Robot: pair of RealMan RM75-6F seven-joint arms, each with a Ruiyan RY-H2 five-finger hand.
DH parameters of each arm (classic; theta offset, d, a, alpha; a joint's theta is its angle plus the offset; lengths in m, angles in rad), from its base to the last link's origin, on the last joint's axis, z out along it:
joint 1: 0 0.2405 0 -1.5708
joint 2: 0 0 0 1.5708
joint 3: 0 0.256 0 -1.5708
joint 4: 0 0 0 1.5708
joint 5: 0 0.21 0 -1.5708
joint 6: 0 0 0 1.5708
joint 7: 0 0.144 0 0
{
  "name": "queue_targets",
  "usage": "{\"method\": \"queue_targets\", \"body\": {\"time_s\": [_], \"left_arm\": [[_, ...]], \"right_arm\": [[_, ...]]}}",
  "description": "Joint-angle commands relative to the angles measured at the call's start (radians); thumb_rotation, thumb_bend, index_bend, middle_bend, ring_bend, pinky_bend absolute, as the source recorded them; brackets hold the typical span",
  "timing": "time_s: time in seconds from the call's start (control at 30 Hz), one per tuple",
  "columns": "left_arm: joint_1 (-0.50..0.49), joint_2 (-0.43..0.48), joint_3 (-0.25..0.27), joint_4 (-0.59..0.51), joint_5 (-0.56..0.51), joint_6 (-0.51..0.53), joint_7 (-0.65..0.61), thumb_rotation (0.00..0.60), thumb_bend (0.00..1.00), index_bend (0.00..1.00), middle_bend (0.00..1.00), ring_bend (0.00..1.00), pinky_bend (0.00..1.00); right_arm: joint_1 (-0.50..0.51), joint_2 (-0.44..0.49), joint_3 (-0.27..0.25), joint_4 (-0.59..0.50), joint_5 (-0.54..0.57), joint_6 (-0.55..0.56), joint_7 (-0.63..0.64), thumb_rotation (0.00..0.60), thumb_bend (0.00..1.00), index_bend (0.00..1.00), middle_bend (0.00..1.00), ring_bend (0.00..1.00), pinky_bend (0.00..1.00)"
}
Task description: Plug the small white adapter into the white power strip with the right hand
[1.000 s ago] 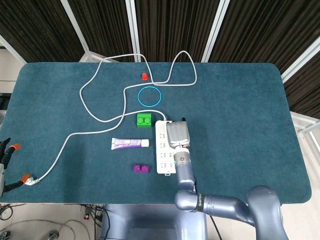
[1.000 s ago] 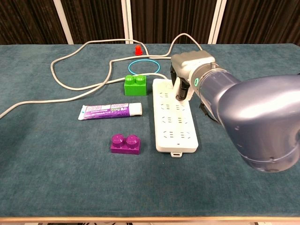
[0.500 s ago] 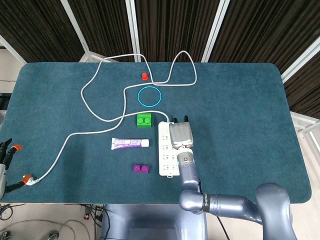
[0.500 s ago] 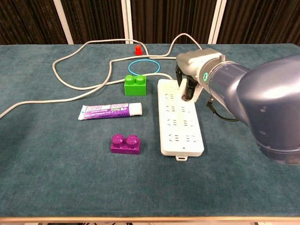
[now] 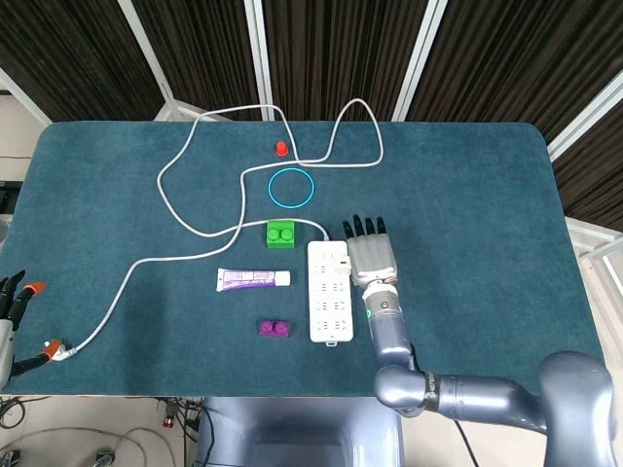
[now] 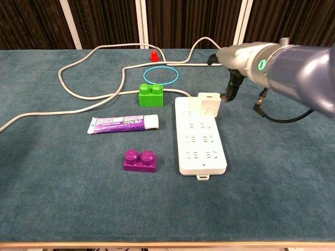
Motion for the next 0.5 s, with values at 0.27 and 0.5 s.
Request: {"method": "queue_targets", "body": {"time_s": [0.27, 0.5], "left_arm": [[0.008, 0.004, -0.007, 0.003, 0.006, 0.022, -0.024, 0.600, 0.17, 0.19, 0.00, 0.00, 0.11], [0.012, -0.001, -0.007, 0.012, 0.025, 0.038, -0.041, 0.600, 0.17, 0.18, 0.00, 0.00, 0.11]], "right_arm": [[-0.345, 0.363, -0.225, -0.411, -0.394, 0.149, 0.331, 0.600, 0.47, 0.05, 0.00, 0.06, 0.05], [-0.666, 0.439, -0.528, -0.253, -0.998, 0.390, 0.774, 0.600, 0.46, 0.05, 0.00, 0.06, 0.05]]}}
